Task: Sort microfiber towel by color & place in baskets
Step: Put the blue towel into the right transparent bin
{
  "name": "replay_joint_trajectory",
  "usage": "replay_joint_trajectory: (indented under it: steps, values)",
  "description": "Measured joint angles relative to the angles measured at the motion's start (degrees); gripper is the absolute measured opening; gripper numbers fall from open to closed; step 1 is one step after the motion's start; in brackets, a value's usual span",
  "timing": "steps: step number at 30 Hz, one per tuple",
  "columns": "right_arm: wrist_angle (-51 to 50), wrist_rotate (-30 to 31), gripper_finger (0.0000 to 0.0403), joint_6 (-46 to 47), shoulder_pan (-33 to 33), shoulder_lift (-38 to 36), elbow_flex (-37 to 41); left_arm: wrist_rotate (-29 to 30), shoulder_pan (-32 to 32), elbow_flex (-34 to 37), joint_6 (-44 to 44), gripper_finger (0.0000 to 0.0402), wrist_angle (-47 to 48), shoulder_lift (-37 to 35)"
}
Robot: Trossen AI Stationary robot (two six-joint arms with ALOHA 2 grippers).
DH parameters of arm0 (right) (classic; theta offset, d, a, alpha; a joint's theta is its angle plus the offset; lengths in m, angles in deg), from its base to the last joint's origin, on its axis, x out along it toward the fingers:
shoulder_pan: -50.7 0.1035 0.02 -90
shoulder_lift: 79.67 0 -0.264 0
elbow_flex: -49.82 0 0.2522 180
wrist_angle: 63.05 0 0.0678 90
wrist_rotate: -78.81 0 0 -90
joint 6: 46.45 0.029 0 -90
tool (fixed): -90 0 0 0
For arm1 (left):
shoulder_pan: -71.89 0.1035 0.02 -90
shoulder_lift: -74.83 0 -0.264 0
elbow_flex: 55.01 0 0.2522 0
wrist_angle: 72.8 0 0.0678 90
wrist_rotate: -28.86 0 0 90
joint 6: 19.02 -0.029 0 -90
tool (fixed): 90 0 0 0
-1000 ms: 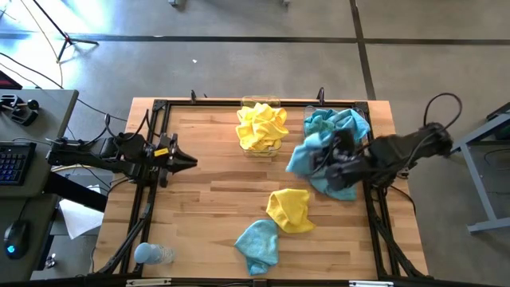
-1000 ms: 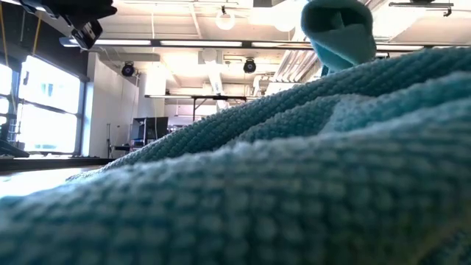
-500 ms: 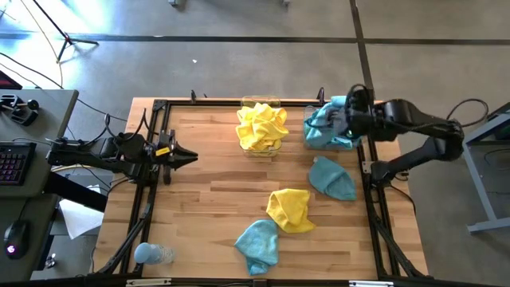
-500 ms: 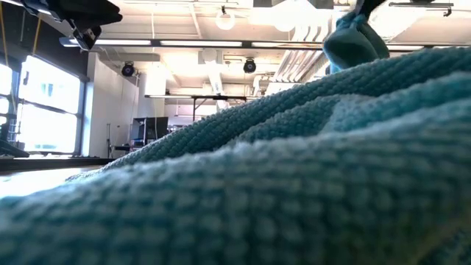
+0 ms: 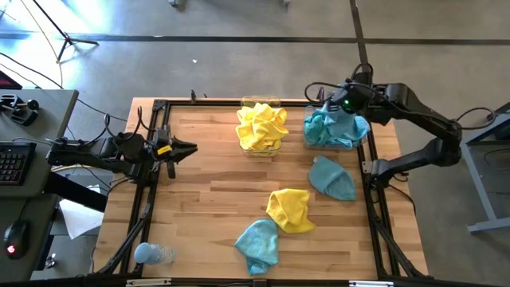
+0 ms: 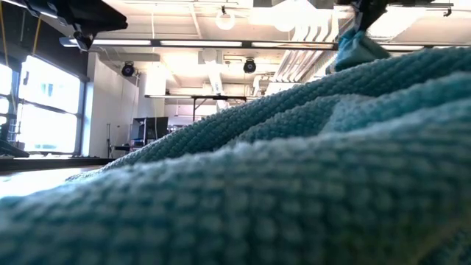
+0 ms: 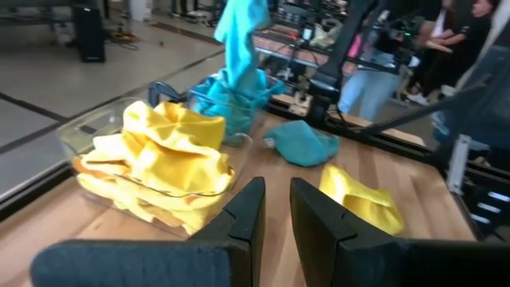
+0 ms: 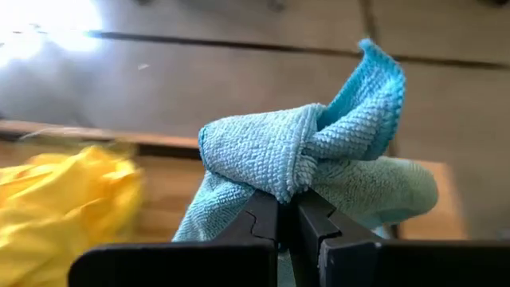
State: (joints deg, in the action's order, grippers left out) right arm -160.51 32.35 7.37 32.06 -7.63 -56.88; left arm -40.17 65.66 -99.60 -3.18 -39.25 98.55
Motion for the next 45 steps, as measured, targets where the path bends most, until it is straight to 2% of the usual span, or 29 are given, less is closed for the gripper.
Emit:
replay_joint_trajectory:
  steps: [7, 9, 13, 19, 27, 30, 33, 36, 40, 45]
  values:
    - [9.5, -7.0, 0.0001, -8.9, 0.0, 2.1, 0.0, 5.1, 0.2, 0.0, -1.1, 0.005, 0.0, 0.0]
    - [6.9, -8.0, 0.0, -9.3, -0.7, 2.4, 0.0, 5.4, 0.8, 0.0, -1.0, 0.005, 0.0, 0.0]
    - [-7.3, -10.7, 0.0, -4.5, -3.0, 3.6, 0.1, 5.4, 2.4, 0.0, -1.0, 0.005, -0.1, 0.0]
    - [2.1, -23.7, 0.0, -7.8, -7.5, 3.9, 10.3, 5.4, 5.0, 0.0, -1.0, 0.005, -0.4, 0.0]
    - [8.9, -25.8, 0.0, -10.4, -12.6, 6.6, 26.7, 5.2, 7.1, 0.0, 0.6, 0.005, -0.4, 0.0]
    - [13.6, -28.8, 0.0, -11.6, -14.7, 6.5, 28.8, 5.1, 7.7, 0.0, 0.6, 0.005, -1.1, 0.0]
    - [22.4, -29.1, 0.0, -13.3, -16.0, 6.6, 29.8, 5.1, 8.6, 0.0, 0.6, 0.005, -1.9, 0.0]
    - [28.6, -33.1, 0.0, -15.1, -17.3, 7.0, 30.0, 5.1, 9.4, 0.0, 0.6, 0.005, -2.2, 0.0]
    - [27.5, -37.6, 0.0, -14.9, -19.1, 10.6, 30.0, 5.1, 10.1, 0.0, 1.6, 0.005, -2.2, 0.0]
    - [25.9, -38.1, 0.0, -16.2, -20.1, 17.3, 30.0, 5.1, 10.1, 0.0, 2.1, 0.005, -2.2, 0.0]
